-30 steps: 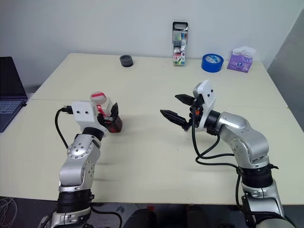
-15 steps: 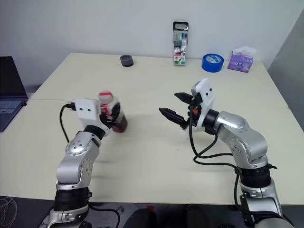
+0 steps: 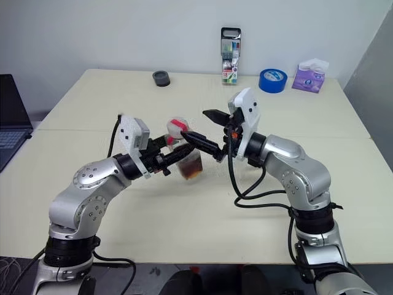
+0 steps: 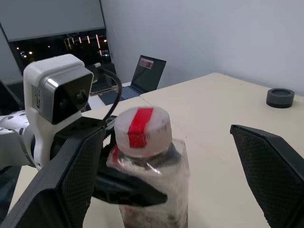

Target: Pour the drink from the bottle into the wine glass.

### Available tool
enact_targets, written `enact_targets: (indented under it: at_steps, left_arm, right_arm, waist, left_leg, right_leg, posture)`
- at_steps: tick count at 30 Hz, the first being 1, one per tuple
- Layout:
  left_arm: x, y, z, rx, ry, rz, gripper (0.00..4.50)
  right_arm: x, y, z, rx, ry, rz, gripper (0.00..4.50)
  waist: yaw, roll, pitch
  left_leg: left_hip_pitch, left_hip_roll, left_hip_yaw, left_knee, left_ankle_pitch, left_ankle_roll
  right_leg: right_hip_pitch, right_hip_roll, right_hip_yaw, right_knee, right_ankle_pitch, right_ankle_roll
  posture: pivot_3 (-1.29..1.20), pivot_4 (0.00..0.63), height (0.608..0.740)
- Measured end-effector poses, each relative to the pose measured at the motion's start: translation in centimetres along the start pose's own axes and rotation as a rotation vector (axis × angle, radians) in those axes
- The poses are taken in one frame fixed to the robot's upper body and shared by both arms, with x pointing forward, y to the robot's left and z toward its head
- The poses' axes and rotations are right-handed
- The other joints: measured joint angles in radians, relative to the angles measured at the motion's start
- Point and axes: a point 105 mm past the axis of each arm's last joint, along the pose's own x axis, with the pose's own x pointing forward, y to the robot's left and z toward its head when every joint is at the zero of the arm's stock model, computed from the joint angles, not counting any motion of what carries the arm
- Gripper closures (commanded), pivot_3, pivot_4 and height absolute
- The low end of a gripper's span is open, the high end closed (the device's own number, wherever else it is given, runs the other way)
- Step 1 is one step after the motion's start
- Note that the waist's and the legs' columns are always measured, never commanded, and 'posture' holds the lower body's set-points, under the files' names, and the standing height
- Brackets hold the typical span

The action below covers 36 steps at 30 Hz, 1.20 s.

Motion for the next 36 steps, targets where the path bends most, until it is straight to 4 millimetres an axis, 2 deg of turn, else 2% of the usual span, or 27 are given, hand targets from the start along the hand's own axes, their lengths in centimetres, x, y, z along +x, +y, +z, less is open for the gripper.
enact_targets:
  at_steps: [11,18,22,27,36]
  left_arm:
    - [0.7,-1.1,0.1,-0.016,-0.005,-0.071,2.61]
    - [0.9,-1.3,0.0,-0.017,-0.002,-0.084,2.61]
    - [0.9,-1.3,0.0,-0.017,-0.002,-0.084,2.61]
    - [0.9,-1.3,0.0,-0.018,-0.002,-0.083,2.61]
    - [1.0,-1.5,-0.1,-0.023,0.0,-0.088,2.61]
  right_arm:
    - [1.2,2.2,0.2,0.051,-0.025,0.065,0.0]
    - [1.6,2.1,0.1,0.038,-0.019,0.066,0.0]
    - [1.5,1.8,0.0,0.025,-0.012,0.052,0.93]
    - [1.3,1.3,-0.1,0.007,-0.006,0.033,2.72]
    - [1.1,1.1,-0.1,-0.031,0.026,0.071,2.71]
  waist:
    - [0.0,0.0,0.0]
    - [0.0,0.0,0.0]
    - [0.0,0.0,0.0]
    - [0.0,0.0,0.0]
    - [0.0,0.001,0.0]
  left_leg:
    - [0.0,0.0,0.0,0.0,0.0,0.0]
    - [0.0,0.0,0.0,0.0,0.0,0.0]
    - [0.0,0.0,0.0,0.0,0.0,0.0]
    - [0.0,0.0,0.0,0.0,0.0,0.0]
    - [0.0,0.0,0.0,0.0,0.0,0.001]
  right_leg:
    - [0.0,0.0,0.0,0.0,0.0,0.0]
    - [0.0,0.0,0.0,0.0,0.0,0.0]
    - [0.0,0.0,0.0,0.0,0.0,0.0]
    - [0.0,0.0,0.0,0.0,0.0,0.0]
    - [0.0,0.0,0.0,0.0,0.0,0.0]
  posture:
    - [0.0,0.15,0.74]
    - [0.0,0.15,0.74]
    - [0.0,0.15,0.74]
    - [0.0,0.15,0.74]
    - [0.0,0.15,0.74]
